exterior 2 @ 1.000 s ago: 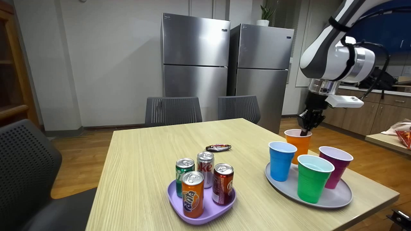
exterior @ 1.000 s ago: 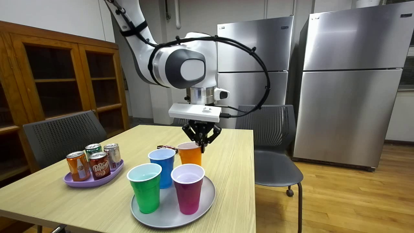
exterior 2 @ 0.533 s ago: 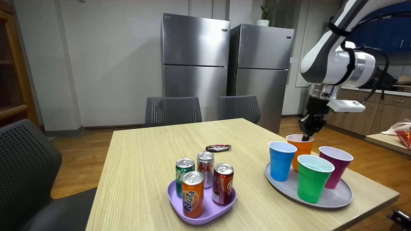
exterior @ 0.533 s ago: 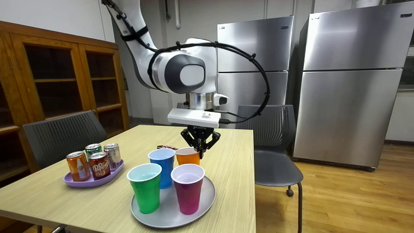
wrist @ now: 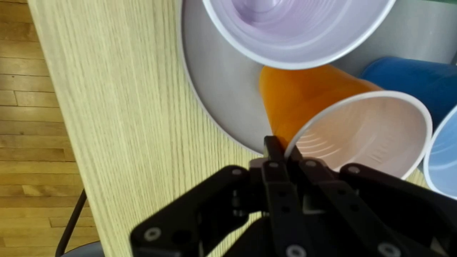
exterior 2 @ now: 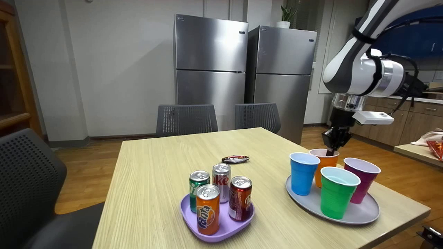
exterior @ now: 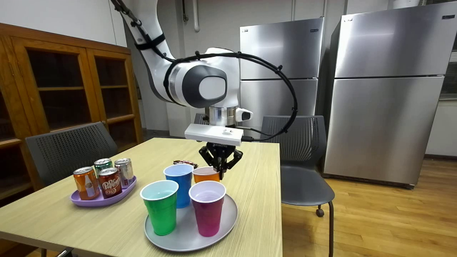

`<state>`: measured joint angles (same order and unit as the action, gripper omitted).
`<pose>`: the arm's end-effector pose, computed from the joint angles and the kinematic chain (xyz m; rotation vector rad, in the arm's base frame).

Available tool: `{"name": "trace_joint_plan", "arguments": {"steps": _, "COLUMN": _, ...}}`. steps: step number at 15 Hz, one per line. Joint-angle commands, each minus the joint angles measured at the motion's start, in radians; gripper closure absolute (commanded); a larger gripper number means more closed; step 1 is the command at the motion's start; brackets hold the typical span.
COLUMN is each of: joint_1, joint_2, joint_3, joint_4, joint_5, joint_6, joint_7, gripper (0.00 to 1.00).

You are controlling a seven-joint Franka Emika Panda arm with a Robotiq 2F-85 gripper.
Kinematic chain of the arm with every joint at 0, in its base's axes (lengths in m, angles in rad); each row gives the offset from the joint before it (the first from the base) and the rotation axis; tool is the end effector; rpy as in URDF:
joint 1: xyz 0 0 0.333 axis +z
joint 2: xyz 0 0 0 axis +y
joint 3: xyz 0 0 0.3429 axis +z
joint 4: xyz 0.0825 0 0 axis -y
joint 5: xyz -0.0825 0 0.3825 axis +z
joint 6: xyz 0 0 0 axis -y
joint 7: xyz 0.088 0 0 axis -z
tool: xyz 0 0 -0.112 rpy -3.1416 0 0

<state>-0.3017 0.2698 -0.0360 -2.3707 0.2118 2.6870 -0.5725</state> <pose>0.4881 -0.1783 0.2377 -3.0801 -0.0741 -0.1249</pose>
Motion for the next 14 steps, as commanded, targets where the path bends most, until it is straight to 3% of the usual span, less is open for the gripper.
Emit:
{"name": "trace_joint_plan", "arguments": {"steps": 1, "joint_1": -0.022, "joint_2": 0.003, "joint_3": 0.014, "joint_4": 0.009, "joint_5": 0.023, "joint_6": -0.006, "joint_7": -0.038, "gripper": 0.99}}
{"name": "trace_joint_plan", "arguments": {"steps": 3, "joint_1": -0.022, "joint_2": 0.004, "joint_3": 0.013, "joint_4": 0.008, "joint_5": 0.019, "joint_6": -0.007, "joint_7": -0.037, "gripper": 0.99}}
{"name": "trace_joint_plan", "arguments": {"steps": 5, "joint_1": -0.021, "joint_2": 0.005, "joint_3": 0.011, "joint_4": 0.009, "joint_5": 0.016, "joint_6": -0.008, "joint_7": -0.036, "gripper": 0.69}}
{"name": "trace_joint_plan", "arguments": {"steps": 14, "joint_1": -0.021, "joint_2": 0.012, "joint_3": 0.012, "joint_4": 0.012, "joint_5": 0.009, "joint_6": -0.010, "joint_7": -0.034, "gripper": 0.02}}
